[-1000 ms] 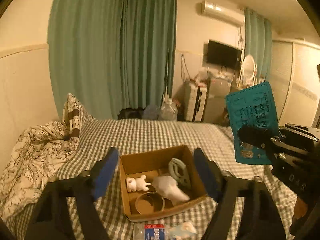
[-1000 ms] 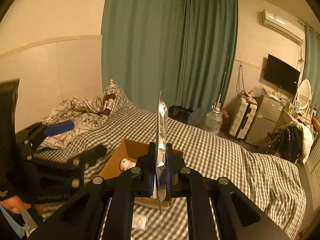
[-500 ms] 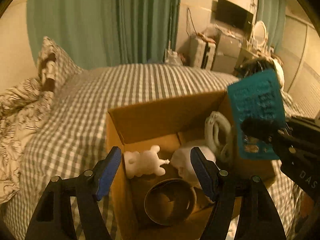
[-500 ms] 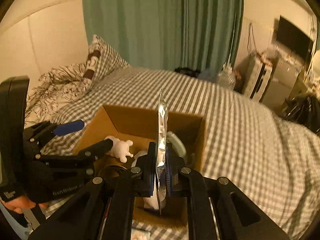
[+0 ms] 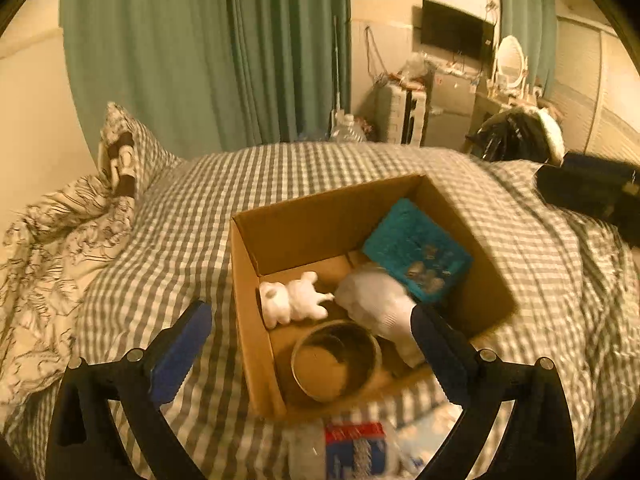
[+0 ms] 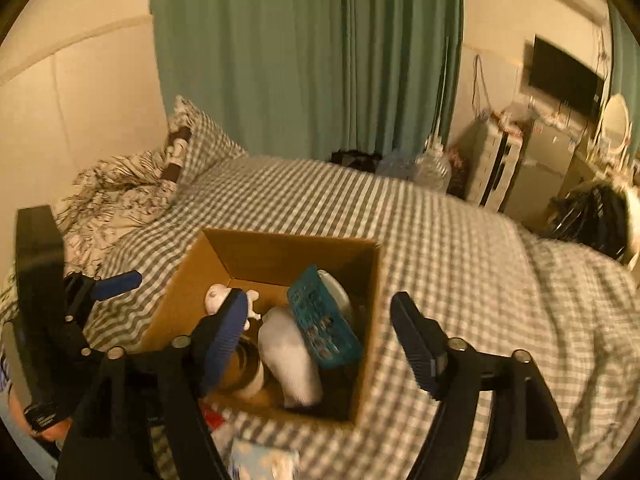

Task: Organize objects
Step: 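Drop the blister pack into the box with the right gripper, then grasp the floss bottle with the left gripper while the right gripper grasps the tissue pack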

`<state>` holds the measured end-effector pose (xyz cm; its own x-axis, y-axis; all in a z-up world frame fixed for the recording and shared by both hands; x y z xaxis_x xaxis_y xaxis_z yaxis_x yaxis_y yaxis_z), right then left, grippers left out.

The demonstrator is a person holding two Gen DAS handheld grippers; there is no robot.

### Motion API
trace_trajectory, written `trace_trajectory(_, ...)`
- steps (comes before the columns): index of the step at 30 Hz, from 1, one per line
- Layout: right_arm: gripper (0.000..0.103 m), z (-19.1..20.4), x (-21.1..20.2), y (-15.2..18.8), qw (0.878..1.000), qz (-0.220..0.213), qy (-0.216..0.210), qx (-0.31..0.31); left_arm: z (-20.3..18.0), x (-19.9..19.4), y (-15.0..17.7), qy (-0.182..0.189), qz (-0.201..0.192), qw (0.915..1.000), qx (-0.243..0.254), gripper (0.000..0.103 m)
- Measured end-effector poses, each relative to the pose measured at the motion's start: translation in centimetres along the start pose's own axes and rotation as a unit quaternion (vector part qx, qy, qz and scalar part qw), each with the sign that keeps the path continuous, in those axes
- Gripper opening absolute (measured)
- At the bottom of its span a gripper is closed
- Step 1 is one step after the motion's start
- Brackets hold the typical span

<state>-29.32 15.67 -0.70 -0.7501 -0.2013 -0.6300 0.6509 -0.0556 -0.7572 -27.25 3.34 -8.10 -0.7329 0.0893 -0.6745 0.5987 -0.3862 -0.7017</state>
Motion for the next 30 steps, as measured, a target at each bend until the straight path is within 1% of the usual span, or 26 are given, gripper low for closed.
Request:
trace_trajectory(4, 0.088, -1.1, -7.2, -0.9, 0.999, -0.042, 0.014, -0.008, -0.9, -5.1, 0.7, 0.004, -0.020, 0.9997, -0.013, 0.103)
trace_trajectory(6, 0.094, -1.7, -10.1, -0.9, 0.998, -0.059, 0.016, -0.001, -0.9, -6.7, 1.1, 0.009, -0.024, 0.9993, -0.027, 0.103)
trace_trajectory(7, 0.095, -1.9, -11.4, -0.7, 0.998, -0.066, 0.017, 0.002, -0.9, -7.6, 1.4, 0.011, -0.027, 0.9990, -0.035, 0.103)
trace_trajectory(10, 0.099, -2.6, -13.8, 0.6, 0.996, -0.080, 0.029, 0.004, -1.1, -9.4, 2.1, 0.012, -0.032, 0.9985, -0.042, 0.103)
trace_trajectory(11, 0.102, -2.7, -14.0, 1.2, 0.996, -0.084, 0.034, 0.005, -1.2, -9.9, 2.4, 0.010, -0.034, 0.9985, -0.042, 0.103)
trace_trajectory(12, 0.103, -2.9, -14.2, 2.0, 0.996, -0.086, 0.038, 0.006, -1.3, -10.1, 2.8, 0.008, -0.035, 0.9984, -0.043, 0.103)
trace_trajectory(15, 0.103, -3.7, -13.5, 4.6, 0.996, -0.079, 0.038, 0.019, -2.3, -9.8, 4.7, 0.016, -0.029, 0.9983, -0.048, 0.103)
trace_trajectory(17, 0.103, -4.2, -12.2, 6.5, 0.996, -0.070, 0.035, 0.033, -2.9, -8.7, 6.2, 0.019, -0.017, 0.9983, -0.053, 0.103)
trace_trajectory(20, 0.103, -5.4, -9.5, 9.3, 0.995, -0.063, 0.043, 0.057, -3.9, -6.0, 8.8, 0.034, 0.010, 0.9966, -0.075, 0.103)
trace_trajectory(21, 0.103, -6.0, -8.0, 10.4, 0.995, -0.050, 0.044, 0.073, -4.1, -4.9, 9.6, 0.042, 0.022, 0.9956, -0.081, 0.103)
trace_trajectory(22, 0.103, -6.4, -6.9, 11.2, 0.995, -0.034, 0.041, 0.088, -4.2, -3.8, 10.2, 0.042, 0.034, 0.9950, -0.084, 0.103)
trace_trajectory(23, 0.103, -6.8, -5.4, 12.2, 0.993, -0.013, 0.032, 0.109, -4.3, -3.0, 10.7, 0.035, 0.041, 0.9951, -0.082, 0.103)
trace_trajectory(24, 0.103, -7.1, -4.6, 12.8, 0.993, -0.003, 0.026, 0.118, -4.3, -2.5, 11.0, 0.029, 0.044, 0.9956, -0.078, 0.103)
trace_trajectory(25, 0.103, -7.4, -3.6, 13.4, 0.992, 0.004, 0.026, 0.123, -4.5, -1.7, 11.3, 0.021, 0.045, 0.9966, -0.066, 0.103)
trace_trajectory(27, 0.103, -8.2, -1.9, 14.7, 0.991, 0.011, 0.042, 0.126, -4.8, -0.8, 12.0, 0.008, 0.048, 0.9976, -0.050, 0.103)
trace_trajectory(30, 0.103, -9.0, 0.4, 16.2, 0.989, 0.037, 0.035, 0.142, -5.8, 1.4, 13.3, 0.008, 0.065, 0.9976, -0.023, 0.103)
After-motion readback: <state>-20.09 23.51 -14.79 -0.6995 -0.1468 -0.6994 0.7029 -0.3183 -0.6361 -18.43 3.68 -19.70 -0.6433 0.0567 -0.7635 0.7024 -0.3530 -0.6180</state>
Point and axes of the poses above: each gripper's, at about its wrist camera, not at the fingertips, and x roughly the way its jaws point, z to its left, y to its underside, the point moved 8 cm from there along x, roughly the way its jaws point, and after that the axes turned 15 degrees about x, right-handed, at the moved point
